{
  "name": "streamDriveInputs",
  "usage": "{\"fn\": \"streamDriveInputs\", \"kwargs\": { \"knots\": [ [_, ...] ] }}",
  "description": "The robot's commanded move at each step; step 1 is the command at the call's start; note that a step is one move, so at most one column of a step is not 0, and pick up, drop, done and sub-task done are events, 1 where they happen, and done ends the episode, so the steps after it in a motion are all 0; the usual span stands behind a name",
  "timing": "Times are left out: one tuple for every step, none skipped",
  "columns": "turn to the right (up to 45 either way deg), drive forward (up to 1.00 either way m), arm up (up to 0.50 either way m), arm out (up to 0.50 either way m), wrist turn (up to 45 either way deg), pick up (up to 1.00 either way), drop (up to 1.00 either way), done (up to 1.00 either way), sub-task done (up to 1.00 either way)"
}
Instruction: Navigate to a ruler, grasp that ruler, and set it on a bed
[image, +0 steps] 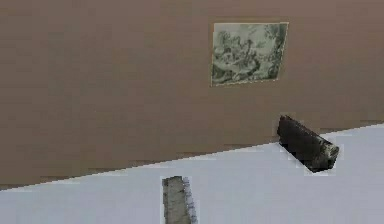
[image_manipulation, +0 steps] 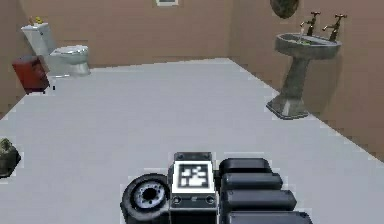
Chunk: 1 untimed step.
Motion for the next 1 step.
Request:
{"fn": "streamDriveInputs", "kwargs": {
  "knots": [
    [0.0,0.05,0.00,0.00,0.0,0.00,0.00,0.00,0.00]
  ]
}}
